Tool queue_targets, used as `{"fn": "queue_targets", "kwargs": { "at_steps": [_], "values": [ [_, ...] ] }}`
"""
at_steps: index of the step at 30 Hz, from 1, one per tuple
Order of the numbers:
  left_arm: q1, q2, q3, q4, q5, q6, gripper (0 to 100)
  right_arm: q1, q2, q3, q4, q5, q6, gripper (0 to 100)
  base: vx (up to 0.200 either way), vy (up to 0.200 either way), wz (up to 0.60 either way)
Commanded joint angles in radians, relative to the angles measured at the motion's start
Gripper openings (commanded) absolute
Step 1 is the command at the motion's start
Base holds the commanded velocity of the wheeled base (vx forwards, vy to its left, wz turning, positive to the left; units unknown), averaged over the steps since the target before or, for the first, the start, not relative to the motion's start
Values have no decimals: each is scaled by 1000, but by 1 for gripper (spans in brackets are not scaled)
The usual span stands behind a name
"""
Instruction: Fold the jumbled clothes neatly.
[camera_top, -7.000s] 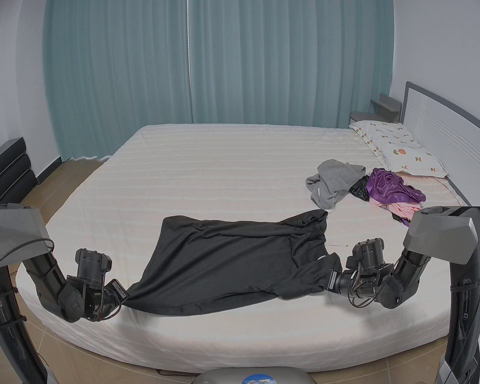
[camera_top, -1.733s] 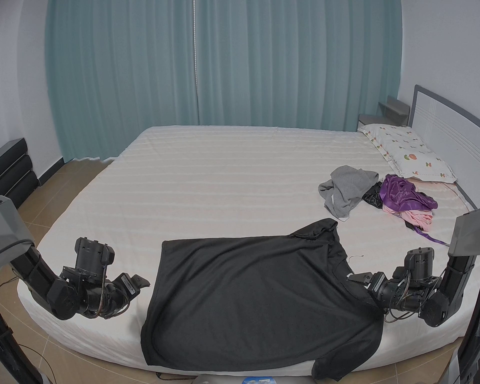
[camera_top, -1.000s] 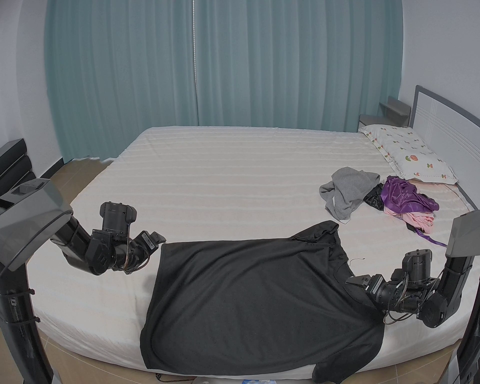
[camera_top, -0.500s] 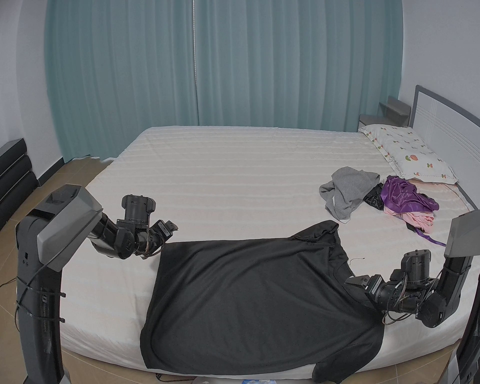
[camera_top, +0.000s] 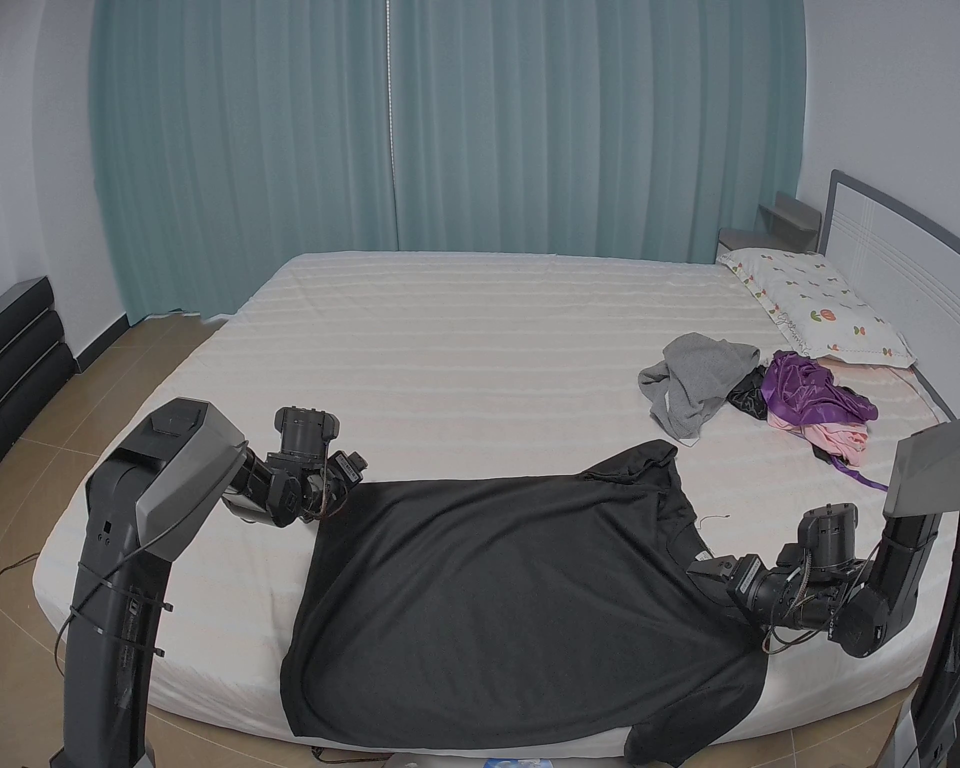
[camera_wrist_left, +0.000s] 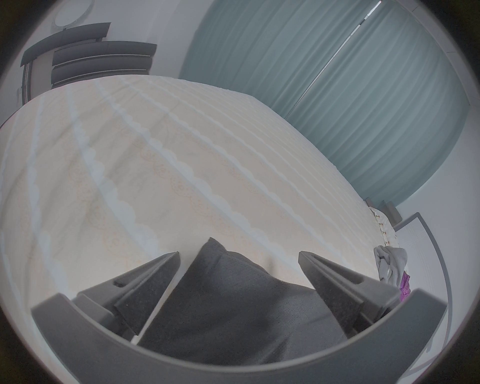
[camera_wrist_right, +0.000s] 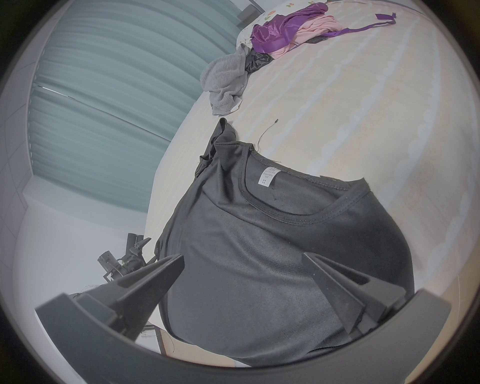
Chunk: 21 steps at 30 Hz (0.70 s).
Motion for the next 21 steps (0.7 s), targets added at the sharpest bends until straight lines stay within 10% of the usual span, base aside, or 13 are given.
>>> {"fn": "queue_targets", "kwargs": {
  "at_steps": [1, 2, 21],
  "values": [
    [-1, 33, -27, 5, 0, 1, 100, 6, 3, 3, 0, 0, 1, 100, 0, 0, 0],
    [-1, 33, -27, 5, 0, 1, 0, 6, 3, 1, 0, -1, 1, 100, 0, 0, 0],
    [39, -32, -106, -82, 50, -110, 0, 58, 125, -198, -54, -103, -3, 100, 0, 0, 0]
  ]
}}
